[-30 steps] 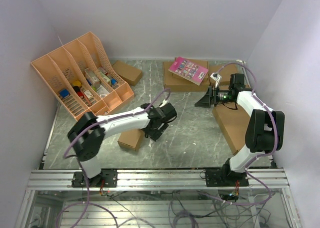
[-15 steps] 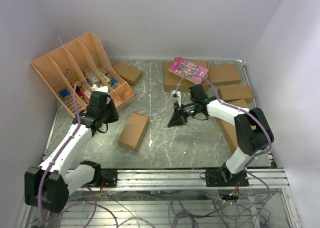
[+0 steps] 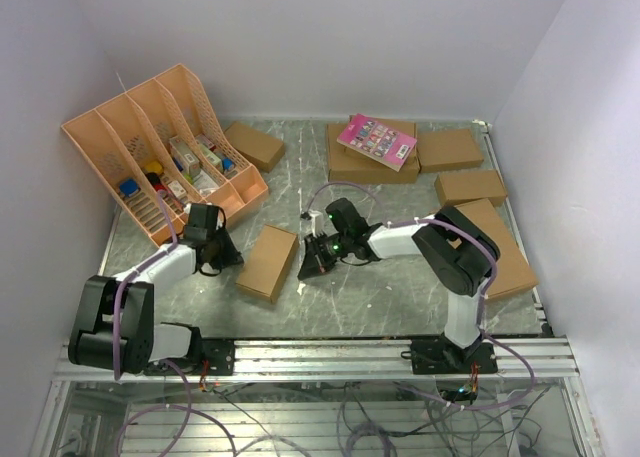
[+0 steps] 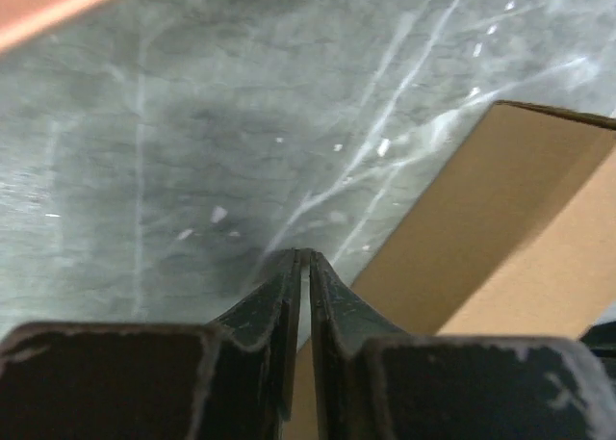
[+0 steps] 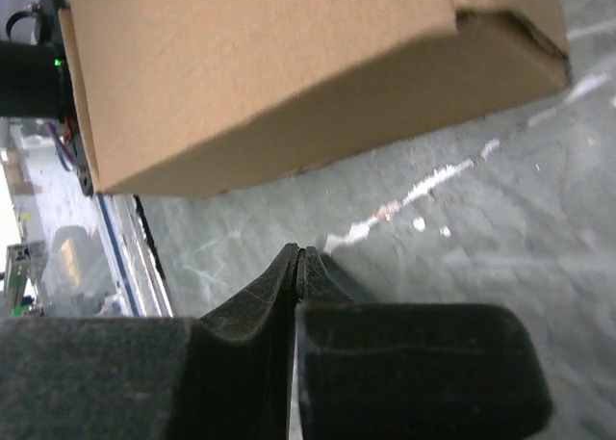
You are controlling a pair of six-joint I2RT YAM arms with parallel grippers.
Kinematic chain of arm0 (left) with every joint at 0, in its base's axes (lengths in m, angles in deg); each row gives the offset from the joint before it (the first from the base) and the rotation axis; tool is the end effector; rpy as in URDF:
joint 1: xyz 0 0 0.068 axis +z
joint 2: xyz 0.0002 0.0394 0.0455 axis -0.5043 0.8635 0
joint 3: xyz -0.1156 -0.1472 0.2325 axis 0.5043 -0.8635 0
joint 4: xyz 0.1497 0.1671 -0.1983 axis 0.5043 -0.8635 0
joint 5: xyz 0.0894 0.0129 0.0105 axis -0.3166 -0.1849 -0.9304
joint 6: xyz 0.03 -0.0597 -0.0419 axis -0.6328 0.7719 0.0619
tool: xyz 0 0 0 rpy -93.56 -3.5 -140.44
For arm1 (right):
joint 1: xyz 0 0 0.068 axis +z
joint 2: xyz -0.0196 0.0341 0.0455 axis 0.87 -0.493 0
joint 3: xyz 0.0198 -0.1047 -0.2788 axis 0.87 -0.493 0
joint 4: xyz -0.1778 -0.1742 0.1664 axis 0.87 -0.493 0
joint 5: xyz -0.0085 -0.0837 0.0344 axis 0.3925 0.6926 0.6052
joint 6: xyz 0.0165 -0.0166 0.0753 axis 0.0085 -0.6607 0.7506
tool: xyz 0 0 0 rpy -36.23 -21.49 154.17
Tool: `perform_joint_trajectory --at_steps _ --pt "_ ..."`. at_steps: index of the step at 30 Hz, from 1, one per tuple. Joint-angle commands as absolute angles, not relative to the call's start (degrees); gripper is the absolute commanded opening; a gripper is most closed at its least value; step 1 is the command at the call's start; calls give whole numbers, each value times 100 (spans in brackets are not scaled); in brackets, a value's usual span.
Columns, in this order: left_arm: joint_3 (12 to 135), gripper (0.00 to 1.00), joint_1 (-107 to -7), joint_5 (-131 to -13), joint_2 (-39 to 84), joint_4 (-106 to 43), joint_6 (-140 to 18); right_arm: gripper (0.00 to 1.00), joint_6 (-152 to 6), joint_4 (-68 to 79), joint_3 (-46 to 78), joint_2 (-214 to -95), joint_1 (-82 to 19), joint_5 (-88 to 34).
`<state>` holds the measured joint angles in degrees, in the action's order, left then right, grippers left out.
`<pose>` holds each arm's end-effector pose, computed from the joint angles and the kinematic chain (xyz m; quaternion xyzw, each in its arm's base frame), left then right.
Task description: Fold the paper box
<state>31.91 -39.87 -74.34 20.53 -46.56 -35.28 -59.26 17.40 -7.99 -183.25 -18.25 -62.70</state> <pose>0.2597 -0.0510 0.1219 -0.2123 0.9330 -0.1587 0.2433 0.2680 0.3056 0.0878 -0.2948 0.8232 0.4715 0.1144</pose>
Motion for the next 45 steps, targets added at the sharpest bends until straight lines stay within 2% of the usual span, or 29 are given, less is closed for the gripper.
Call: perform_joint_trajectory --at_steps 1,7,11,18,23,27,32,40,45 --pt "3046 20 -4087 -6905 2082 -3963 -3219 0 -5294 2314 -324 -18587 -1557 -5694" --pt "2933 20 -4801 -6859 2441 -3475 -2857 0 -5164 2290 270 -19141 -1464 -5566" --pt "2787 20 -4927 -6971 2551 -3129 -2634 0 -5349 2160 363 -19333 -1492 -5681" --pt "2987 23 -4532 -7810 1751 -4007 -2830 0 -6555 1460 -161 -18298 -1659 -6300" --pt "2850 25 -4408 -8028 1435 -4248 -2783 0 -6807 1715 -658 -18038 -1250 -6559" --pt "2590 25 -4408 -8042 1480 -4259 -2621 0 -6978 1794 -557 -18275 -812 -6198" --pt "2154 24 -4408 -7965 1272 -4044 -2378 0 -6745 2614 -704 -18310 -404 -5575" --pt "1830 23 -4641 -7484 1475 -3485 -2140 0 -5997 3348 -659 -18564 -401 -4735" --pt "1757 24 -4668 -7694 1303 -3593 -2085 0 -6099 3467 -875 -18451 -660 -5464"
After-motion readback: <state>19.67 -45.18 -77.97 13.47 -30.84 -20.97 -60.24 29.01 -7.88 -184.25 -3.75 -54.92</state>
